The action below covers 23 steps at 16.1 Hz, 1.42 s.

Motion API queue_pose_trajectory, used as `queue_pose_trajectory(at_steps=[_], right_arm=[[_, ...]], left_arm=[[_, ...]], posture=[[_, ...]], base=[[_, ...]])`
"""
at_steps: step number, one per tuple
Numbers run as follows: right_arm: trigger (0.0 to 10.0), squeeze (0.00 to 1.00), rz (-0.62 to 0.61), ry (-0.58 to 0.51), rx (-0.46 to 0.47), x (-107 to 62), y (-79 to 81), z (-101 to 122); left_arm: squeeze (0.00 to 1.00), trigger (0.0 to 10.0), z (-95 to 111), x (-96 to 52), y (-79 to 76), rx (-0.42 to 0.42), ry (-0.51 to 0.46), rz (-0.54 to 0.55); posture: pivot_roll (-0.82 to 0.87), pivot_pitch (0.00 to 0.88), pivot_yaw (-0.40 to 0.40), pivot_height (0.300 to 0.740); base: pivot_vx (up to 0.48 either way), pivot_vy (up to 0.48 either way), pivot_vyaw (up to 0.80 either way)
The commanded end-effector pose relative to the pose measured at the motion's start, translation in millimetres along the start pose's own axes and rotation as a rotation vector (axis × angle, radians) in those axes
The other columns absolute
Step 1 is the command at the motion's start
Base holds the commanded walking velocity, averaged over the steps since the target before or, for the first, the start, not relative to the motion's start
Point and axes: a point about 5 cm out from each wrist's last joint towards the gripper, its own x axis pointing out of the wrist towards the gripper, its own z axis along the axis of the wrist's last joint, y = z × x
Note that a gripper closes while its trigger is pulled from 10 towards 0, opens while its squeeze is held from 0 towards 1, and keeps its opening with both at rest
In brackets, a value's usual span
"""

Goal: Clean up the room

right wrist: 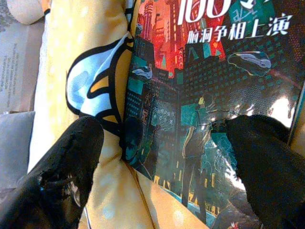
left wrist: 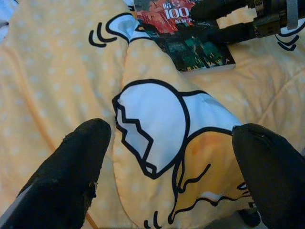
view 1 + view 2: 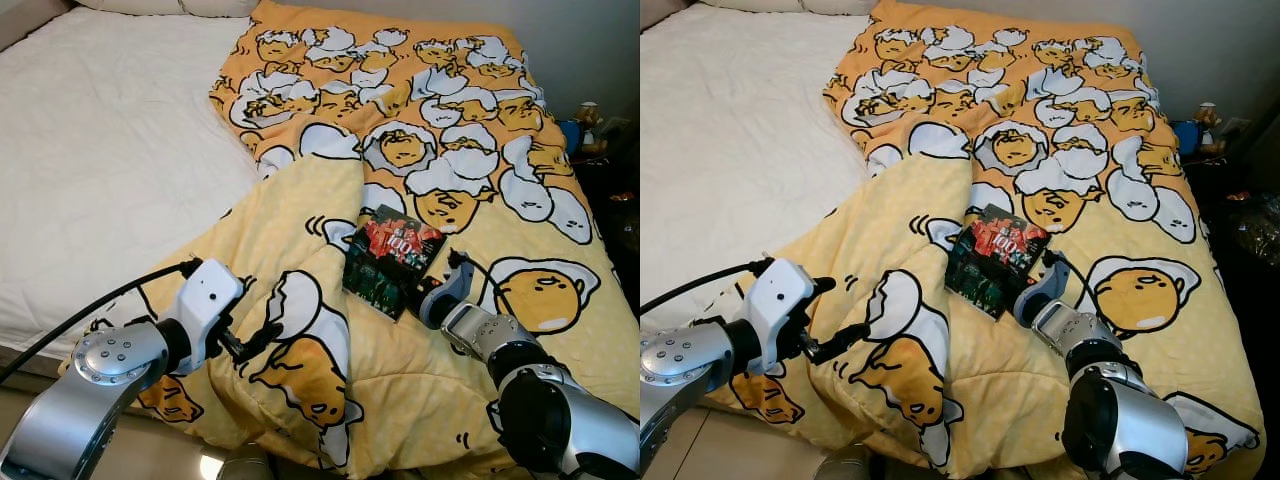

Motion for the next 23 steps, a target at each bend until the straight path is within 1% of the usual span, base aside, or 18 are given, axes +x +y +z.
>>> queue_pose_trajectory(at_steps=[1,4,6,12,14,15,17,18,19,21,22,23], right_arm=[[10.0,0.0,-0.063,0.017,0.02,-6.7,-14.6,-5],[10.0,0.0,-0.067,-0.057,0.061,-14.0,-19.0,11],[10.0,0.0,-0.064,-0.068,0.07,-16.2,-20.2,14],[10.0,0.0,-0.059,-0.043,0.084,-19.9,-25.7,8],[10.0,0.0,-0.054,-0.045,0.09,-23.2,-27.6,10],[10.0,0.0,-0.025,-0.049,0.085,-28.1,-26.0,15],[10.0,0.0,0.04,-0.053,0.03,-34.5,-16.7,22],[10.0,0.0,0.12,-0.055,-0.035,-44.4,-0.5,22],[10.0,0.0,0.132,-0.052,-0.057,-48.4,4.4,21],[10.0,0.0,0.108,-0.042,-0.091,-56.1,8.1,16],[10.0,0.0,0.09,-0.035,-0.083,-60.8,8.5,11],[10.0,0.0,0.073,-0.028,-0.076,-60.9,6.4,8]], left_arm=[[0.0,10.0,-3,-0.6,-4.6,0.006,0.019,-0.032],[0.0,10.0,-4,-1.2,-5.6,0.004,0.023,-0.037],[0.0,10.0,-5,-1.7,-6.0,0.002,0.024,-0.039],[0.0,10.0,-5,-1.1,-5.1,0.003,0.023,-0.04],[0.0,10.0,-5,-0.7,-5.0,0.003,0.023,-0.041],[0.0,10.0,-5,-0.1,-4.9,0.004,0.021,-0.041],[0.0,10.0,-5,0.8,-5.6,0.003,0.018,-0.043],[0.0,10.0,-4,2.4,-7.1,0.004,0.014,-0.048],[0.0,10.0,-4,3.1,-7.6,0.004,0.012,-0.05],[0.0,10.0,-3,5.1,-8.2,0.007,0.005,-0.055],[0.0,10.0,-2,6.5,-8.5,0.009,0.002,-0.06],[0.0,10.0,-2,7.1,-9.0,0.009,0.001,-0.064]], posture=[[0.32,0.093,-0.018,0.74],[0.32,0.09,-0.022,0.74],[0.31,0.089,-0.023,0.74],[0.31,0.082,-0.024,0.74],[0.31,0.076,-0.027,0.74],[0.31,0.067,-0.029,0.74],[0.3,0.061,-0.031,0.74],[0.29,0.047,-0.033,0.74],[0.29,0.046,-0.033,0.74],[0.29,0.039,-0.033,0.74],[0.28,0.034,-0.027,0.74],[0.28,0.034,-0.026,0.74]], base=[[0.0,0.0,0.0],[0.0,0.0,0.0],[0.0,0.0,0.0],[0.0,0.0,0.0],[0.0,0.0,0.0],[0.0,0.0,0.0],[0.0,0.0,0.0],[0.0,0.0,0.0],[0.0,0.0,0.0],[0.0,0.0,0.0],[0.0,0.0,0.0],[0.0,0.0,0.0]])
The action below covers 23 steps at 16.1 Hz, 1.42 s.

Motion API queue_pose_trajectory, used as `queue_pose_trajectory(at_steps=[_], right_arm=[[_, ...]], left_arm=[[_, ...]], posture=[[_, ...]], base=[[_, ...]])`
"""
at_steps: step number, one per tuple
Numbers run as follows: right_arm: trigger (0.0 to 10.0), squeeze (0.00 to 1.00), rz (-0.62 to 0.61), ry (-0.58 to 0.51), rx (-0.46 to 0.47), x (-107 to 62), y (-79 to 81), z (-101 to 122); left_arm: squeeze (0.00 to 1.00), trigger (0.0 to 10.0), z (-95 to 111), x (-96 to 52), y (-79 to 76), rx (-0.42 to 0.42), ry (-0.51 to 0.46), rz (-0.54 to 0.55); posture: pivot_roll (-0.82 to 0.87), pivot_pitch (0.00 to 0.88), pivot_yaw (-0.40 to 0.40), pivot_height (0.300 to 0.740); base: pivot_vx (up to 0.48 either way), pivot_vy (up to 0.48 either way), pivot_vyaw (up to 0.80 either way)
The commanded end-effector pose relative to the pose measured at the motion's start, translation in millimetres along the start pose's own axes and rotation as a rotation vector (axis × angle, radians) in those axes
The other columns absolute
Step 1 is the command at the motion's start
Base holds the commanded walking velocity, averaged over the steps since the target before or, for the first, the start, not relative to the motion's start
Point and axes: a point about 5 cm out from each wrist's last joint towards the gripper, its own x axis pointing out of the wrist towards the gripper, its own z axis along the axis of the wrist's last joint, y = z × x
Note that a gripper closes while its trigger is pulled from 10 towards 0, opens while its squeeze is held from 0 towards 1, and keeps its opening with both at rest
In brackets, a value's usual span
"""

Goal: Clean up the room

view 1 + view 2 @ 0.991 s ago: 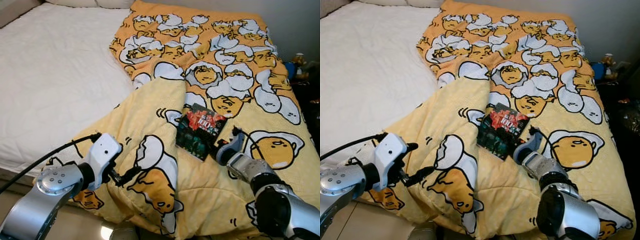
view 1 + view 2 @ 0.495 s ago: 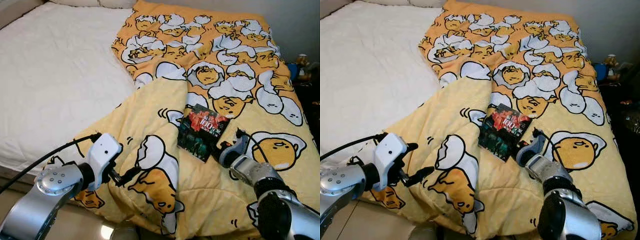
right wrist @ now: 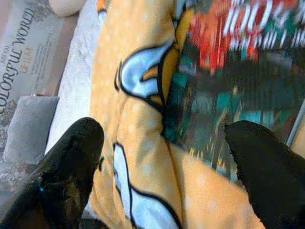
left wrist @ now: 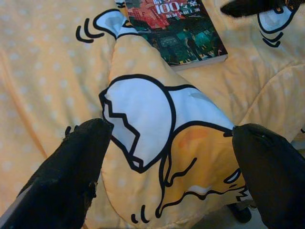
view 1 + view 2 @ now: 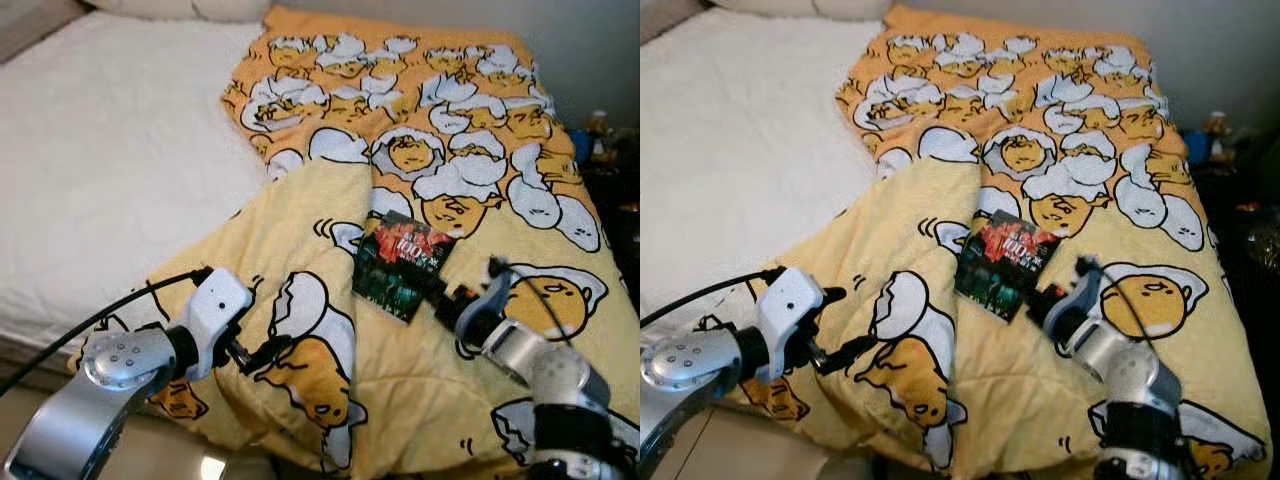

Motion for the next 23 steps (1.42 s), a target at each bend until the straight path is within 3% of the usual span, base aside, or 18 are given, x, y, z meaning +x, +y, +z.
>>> queue_pose_trajectory(at_steps=[1,4,10,17,20,23], right_arm=[[10.0,0.0,-0.041,0.014,-0.001,-0.9,-3.5,-3],[10.0,0.0,-0.14,0.004,0.029,14.1,-16.1,-6],[10.0,0.0,-0.225,-0.02,0.098,37.8,-22.2,6],[10.0,0.0,-0.186,-0.077,0.137,24.0,-29.1,26],[10.0,0.0,-0.177,-0.062,0.157,22.6,-31.4,21],[10.0,0.0,-0.133,-0.011,0.17,32.6,-21.9,6]], left_arm=[[0.0,10.0,1,2.1,-1.5,0.013,0.0,-0.016],[0.0,10.0,1,3.7,-0.9,0.016,0.0,-0.021],[0.0,10.0,1,3.9,0.2,0.021,0.005,-0.022],[0.0,10.0,-3,-1.0,-0.2,0.009,0.016,-0.017],[0.0,10.0,-2,1.3,0.4,0.017,0.015,-0.033],[0.0,10.0,-1,1.6,0.9,0.024,0.017,-0.041]], posture=[[0.28,0.034,-0.021,0.74],[0.28,0.043,-0.015,0.74],[0.3,0.055,-0.024,0.74],[0.29,0.06,-0.014,0.74],[0.28,0.062,0.005,0.74],[0.28,0.065,0.01,0.74]], base=[[0.0,0.0,0.0],[0.0,0.0,0.0],[0.0,0.0,0.0],[0.0,0.0,0.0],[0.0,0.0,0.0],[0.0,0.0,0.0]])
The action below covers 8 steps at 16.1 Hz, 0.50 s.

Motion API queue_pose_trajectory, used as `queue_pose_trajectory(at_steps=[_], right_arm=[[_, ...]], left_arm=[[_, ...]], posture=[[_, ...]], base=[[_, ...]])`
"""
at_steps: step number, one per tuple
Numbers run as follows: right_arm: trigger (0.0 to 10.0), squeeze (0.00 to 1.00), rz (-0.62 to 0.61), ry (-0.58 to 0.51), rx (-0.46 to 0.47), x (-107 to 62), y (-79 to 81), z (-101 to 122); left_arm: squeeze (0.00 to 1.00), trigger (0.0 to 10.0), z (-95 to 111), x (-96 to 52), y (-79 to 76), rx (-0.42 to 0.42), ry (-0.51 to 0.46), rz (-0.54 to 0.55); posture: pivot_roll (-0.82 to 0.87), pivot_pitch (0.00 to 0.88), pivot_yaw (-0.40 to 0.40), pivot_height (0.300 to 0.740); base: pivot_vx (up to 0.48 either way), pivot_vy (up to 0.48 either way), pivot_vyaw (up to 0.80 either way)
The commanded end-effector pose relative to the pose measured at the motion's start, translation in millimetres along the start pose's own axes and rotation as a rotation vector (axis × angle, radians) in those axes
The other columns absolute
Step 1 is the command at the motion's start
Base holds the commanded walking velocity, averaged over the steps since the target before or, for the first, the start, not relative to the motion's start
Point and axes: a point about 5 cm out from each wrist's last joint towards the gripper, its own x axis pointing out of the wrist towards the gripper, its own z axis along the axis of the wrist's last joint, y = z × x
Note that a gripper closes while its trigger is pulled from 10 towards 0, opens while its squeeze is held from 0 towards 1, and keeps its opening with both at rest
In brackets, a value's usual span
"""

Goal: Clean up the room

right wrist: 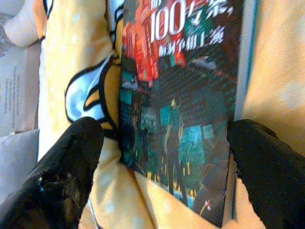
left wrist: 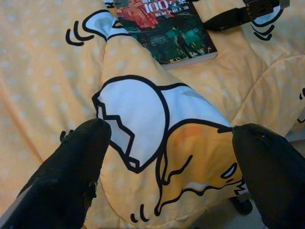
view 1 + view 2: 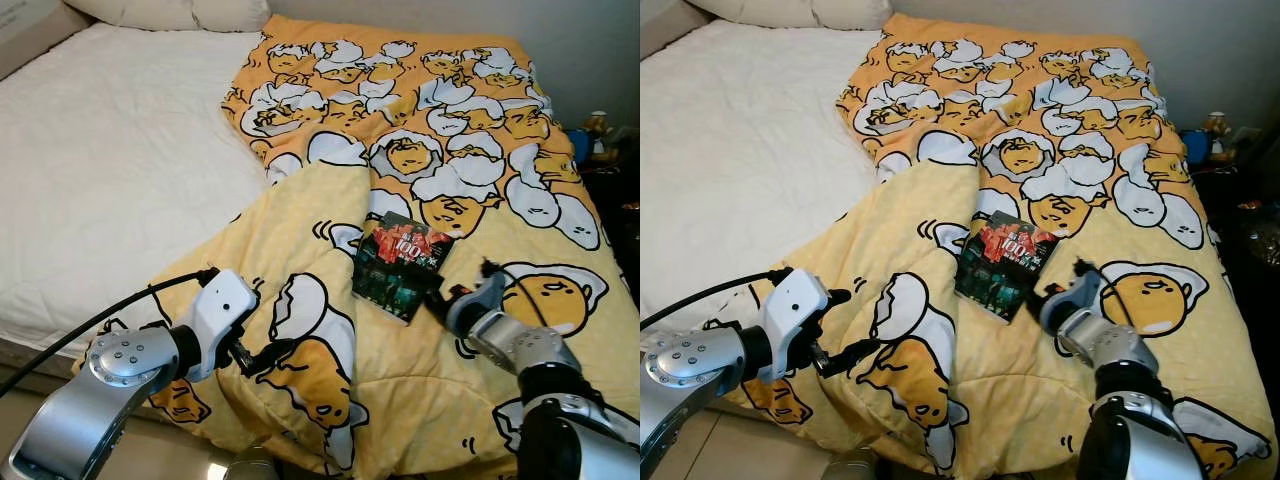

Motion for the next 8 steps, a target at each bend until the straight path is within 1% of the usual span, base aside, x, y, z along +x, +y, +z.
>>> queue_pose_trajectory(at_steps=[1,6,7,8], right_arm=[[10.0,0.0,0.02,0.018,-0.007,1.6,3.6,-4],[10.0,0.0,-0.01,0.063,-0.015,5.6,-1.4,-18],[10.0,0.0,-0.02,0.069,-0.012,6.3,-3.6,-21],[10.0,0.0,-0.044,0.076,0.003,6.3,-10.0,-27]], left_arm=[[0.0,10.0,0,-0.5,1.0,0.008,0.003,-0.006],[0.0,10.0,1,-0.9,1.4,0.007,0.007,0.002],[0.0,10.0,0,-0.9,1.6,0.006,0.007,0.002],[0.0,10.0,0,-0.9,1.5,0.005,0.007,0.001]], posture=[[0.29,0.065,0.009,0.74],[0.29,0.07,0.001,0.74],[0.29,0.071,0.001,0.74],[0.29,0.071,0.002,0.74]], base=[[0.0,0.0,0.0],[0.0,0.0,0.0],[0.0,0.0,0.0],[0.0,0.0,0.0]])
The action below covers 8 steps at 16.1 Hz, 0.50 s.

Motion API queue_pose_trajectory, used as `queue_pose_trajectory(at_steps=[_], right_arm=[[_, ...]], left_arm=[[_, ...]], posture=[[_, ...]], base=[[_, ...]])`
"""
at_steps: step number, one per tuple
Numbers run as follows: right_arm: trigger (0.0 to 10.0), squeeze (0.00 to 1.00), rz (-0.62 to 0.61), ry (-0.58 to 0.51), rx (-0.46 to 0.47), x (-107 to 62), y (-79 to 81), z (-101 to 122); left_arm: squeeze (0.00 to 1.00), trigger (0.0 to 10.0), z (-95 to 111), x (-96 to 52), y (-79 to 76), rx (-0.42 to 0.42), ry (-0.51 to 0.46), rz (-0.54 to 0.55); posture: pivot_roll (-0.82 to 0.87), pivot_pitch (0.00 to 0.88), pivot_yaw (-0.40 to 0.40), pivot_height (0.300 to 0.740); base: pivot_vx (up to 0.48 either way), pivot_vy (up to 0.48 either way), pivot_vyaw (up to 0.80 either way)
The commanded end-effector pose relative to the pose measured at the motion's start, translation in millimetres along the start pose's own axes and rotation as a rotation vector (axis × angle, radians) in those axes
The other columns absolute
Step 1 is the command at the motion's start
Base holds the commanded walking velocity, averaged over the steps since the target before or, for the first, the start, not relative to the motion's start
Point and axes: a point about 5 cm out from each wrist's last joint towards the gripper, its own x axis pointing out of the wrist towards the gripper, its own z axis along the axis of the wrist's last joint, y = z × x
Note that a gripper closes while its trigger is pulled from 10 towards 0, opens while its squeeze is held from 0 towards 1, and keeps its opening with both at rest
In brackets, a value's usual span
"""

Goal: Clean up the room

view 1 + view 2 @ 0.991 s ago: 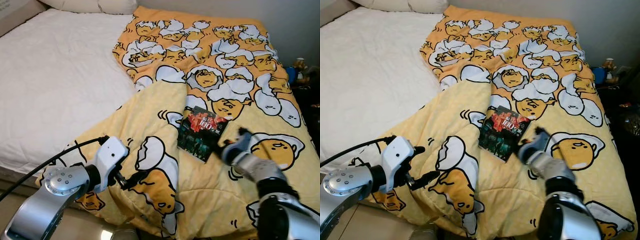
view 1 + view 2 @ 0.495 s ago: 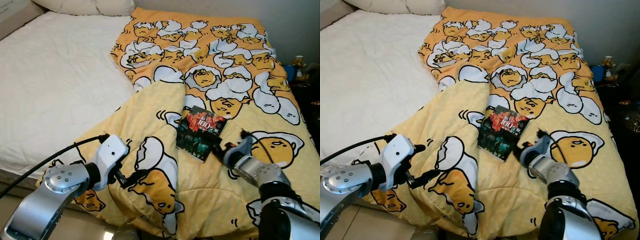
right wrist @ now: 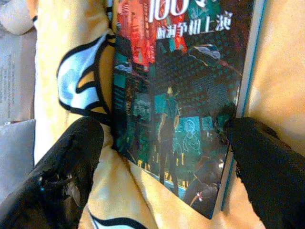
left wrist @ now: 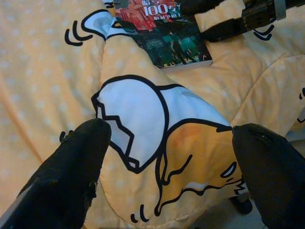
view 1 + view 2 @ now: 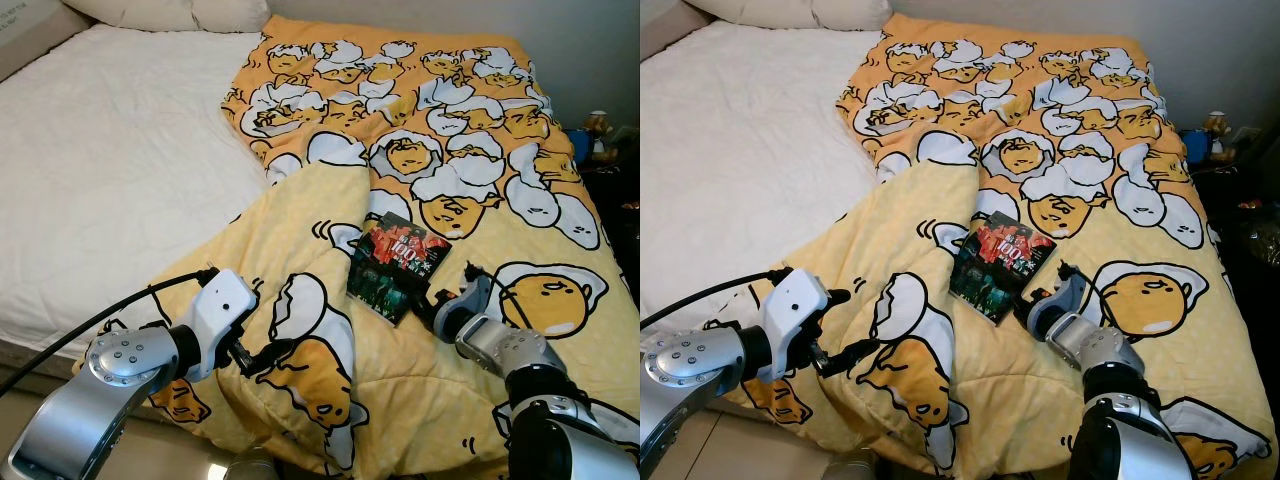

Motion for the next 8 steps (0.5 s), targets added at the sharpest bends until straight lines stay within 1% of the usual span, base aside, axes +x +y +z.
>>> queue_pose_trajectory(at_steps=[1,2,3,4,6,8], right_arm=[[10.0,0.0,-0.052,0.036,0.034,0.6,-13.5,-16],[10.0,0.0,-0.058,0.032,0.048,0.9,-15.5,-18],[10.0,0.0,-0.061,0.018,0.095,3.8,-16.2,-24],[10.0,0.0,-0.058,0.017,0.101,5.1,-15.2,-26],[10.0,0.0,-0.028,0.012,0.108,12.4,-5.3,-31],[10.0,0.0,0.005,-0.041,0.129,18.7,4.2,-28]], left_arm=[[0.0,10.0,1,-0.5,1.7,0.007,0.006,-0.002],[0.0,10.0,1,-0.2,2.0,0.007,0.006,-0.003],[0.0,10.0,2,0.4,2.5,0.009,0.005,-0.006],[0.0,10.0,2,0.4,2.5,0.01,0.005,-0.007],[0.0,10.0,2,0.8,2.5,0.013,0.007,-0.012],[0.0,10.0,2,1.6,2.5,0.015,0.007,-0.015]], posture=[[0.29,0.074,0.005,0.74],[0.3,0.076,0.009,0.74],[0.3,0.078,0.014,0.74],[0.3,0.078,0.014,0.74],[0.3,0.079,0.018,0.74],[0.3,0.08,0.021,0.74]], base=[[0.0,0.0,0.0],[0.0,0.0,0.0],[0.0,0.0,0.0],[0.0,0.0,0.0],[0.0,0.0,0.0],[0.0,0.0,0.0]])
